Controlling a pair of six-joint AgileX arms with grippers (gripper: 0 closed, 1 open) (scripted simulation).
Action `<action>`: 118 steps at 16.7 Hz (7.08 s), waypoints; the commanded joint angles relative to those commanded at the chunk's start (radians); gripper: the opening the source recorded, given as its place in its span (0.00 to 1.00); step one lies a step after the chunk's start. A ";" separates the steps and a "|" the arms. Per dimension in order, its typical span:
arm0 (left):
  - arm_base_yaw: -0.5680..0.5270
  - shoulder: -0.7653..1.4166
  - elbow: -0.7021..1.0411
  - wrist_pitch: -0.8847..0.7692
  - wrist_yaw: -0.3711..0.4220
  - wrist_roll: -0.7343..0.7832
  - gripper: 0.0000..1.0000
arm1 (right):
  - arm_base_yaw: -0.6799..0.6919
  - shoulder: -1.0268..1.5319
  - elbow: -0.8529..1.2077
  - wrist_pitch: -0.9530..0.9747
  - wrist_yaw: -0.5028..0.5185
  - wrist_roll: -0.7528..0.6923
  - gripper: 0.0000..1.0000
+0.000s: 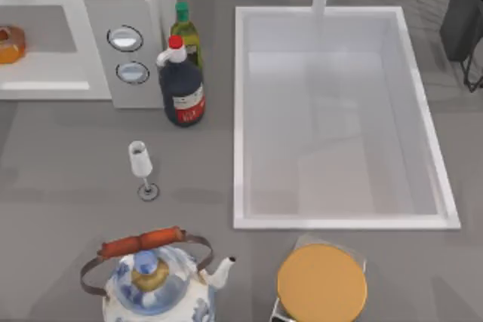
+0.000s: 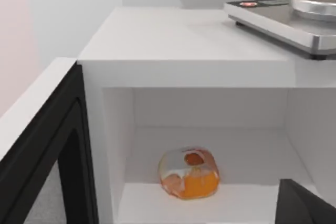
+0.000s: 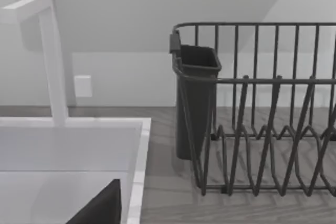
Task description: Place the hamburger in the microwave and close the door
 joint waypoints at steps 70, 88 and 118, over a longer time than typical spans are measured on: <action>0.334 0.753 0.572 -0.800 0.042 0.704 0.00 | 0.000 0.000 0.000 0.000 0.000 0.000 1.00; 0.029 0.439 0.293 -0.696 -0.139 0.418 0.00 | 0.000 0.000 0.000 0.000 0.000 0.000 1.00; -0.494 0.687 0.459 -0.509 -0.520 0.033 0.00 | 0.000 0.000 0.000 0.000 0.000 0.000 1.00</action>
